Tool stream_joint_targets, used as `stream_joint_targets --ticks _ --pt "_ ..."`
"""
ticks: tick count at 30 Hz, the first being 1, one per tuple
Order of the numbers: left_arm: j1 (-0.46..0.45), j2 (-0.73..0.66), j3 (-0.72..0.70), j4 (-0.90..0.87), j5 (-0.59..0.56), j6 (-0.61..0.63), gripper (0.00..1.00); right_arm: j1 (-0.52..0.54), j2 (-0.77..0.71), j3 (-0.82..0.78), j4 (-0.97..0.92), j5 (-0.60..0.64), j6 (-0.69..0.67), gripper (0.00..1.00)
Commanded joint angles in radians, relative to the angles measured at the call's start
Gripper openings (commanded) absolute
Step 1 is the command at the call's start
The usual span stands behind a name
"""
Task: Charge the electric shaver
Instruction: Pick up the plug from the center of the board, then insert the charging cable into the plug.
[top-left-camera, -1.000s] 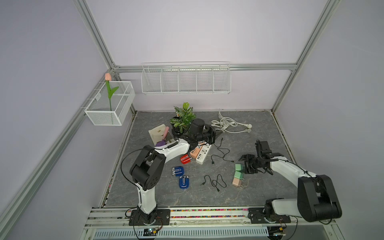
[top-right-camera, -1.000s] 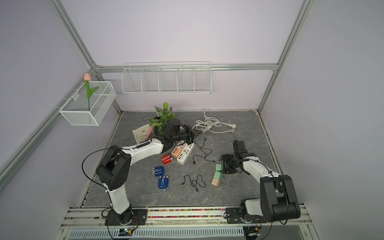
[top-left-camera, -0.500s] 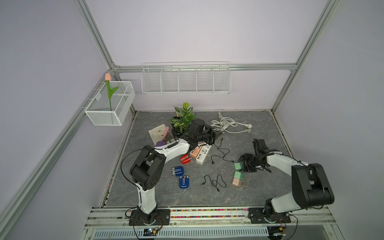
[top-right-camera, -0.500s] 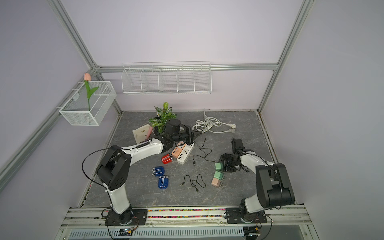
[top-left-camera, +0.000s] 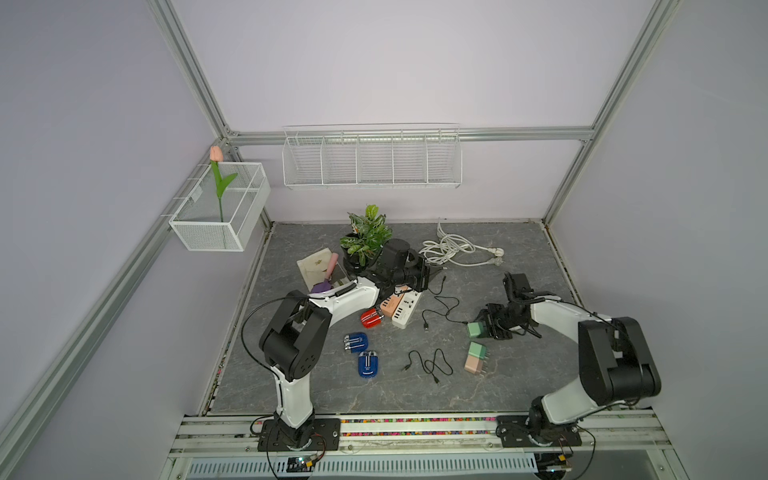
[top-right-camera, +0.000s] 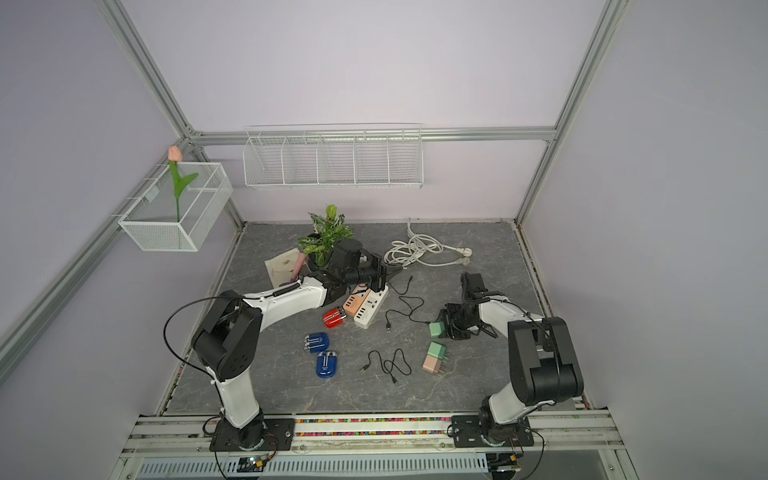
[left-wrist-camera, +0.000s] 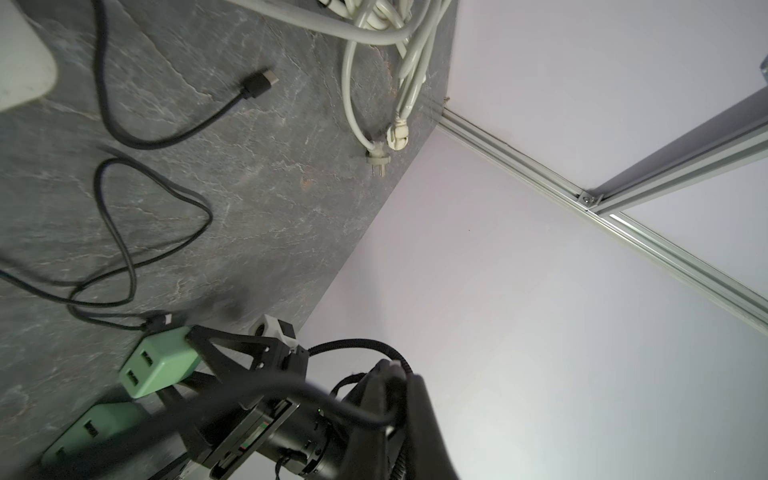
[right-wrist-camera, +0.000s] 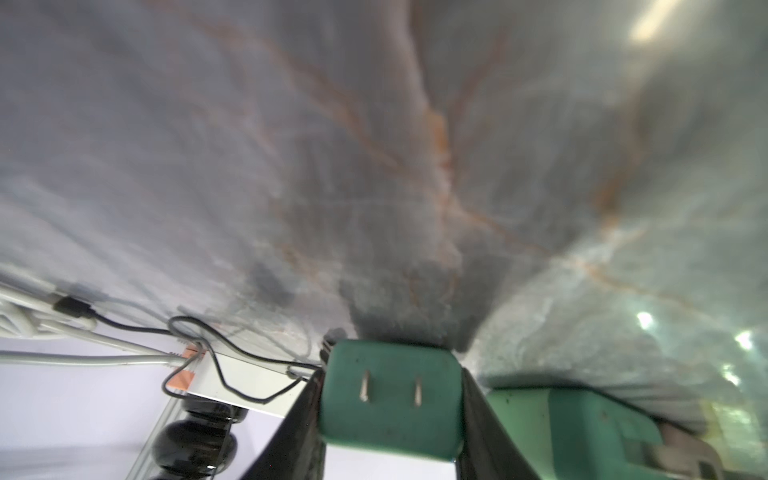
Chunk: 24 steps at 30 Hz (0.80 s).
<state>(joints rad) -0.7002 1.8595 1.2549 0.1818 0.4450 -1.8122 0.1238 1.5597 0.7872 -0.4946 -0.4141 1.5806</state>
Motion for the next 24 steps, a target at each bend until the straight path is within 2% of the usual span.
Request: stream_joint_targets --ticks 1,5,8,12,18,20,24 --pt "0.008 -0.046 0.013 -0.051 -0.014 -0.013 0.00 -0.009 -0.040 0.066 -0.043 0.020 -0.029 0.25" --pt "0.010 -0.057 0.011 -0.054 -0.041 -0.017 0.00 -0.009 -0.128 0.164 -0.042 0.021 -0.112 0.20" --pt "0.010 -0.059 0.013 -0.029 -0.068 -0.030 0.00 -0.004 -0.216 0.157 0.103 0.012 -0.127 0.18" --pt "0.007 -0.051 0.025 0.003 -0.105 -0.044 0.00 0.019 -0.262 0.041 0.499 -0.038 0.015 0.19" --pt "-0.008 -0.028 0.031 0.094 -0.145 -0.081 0.00 0.076 -0.181 -0.040 0.978 -0.024 0.179 0.19" --pt "-0.015 -0.023 0.032 0.116 -0.147 -0.087 0.00 0.075 -0.145 -0.051 1.092 -0.013 0.222 0.19" --pt "-0.021 -0.025 0.029 0.125 -0.142 -0.088 0.00 0.107 -0.113 -0.051 1.130 -0.015 0.244 0.19"
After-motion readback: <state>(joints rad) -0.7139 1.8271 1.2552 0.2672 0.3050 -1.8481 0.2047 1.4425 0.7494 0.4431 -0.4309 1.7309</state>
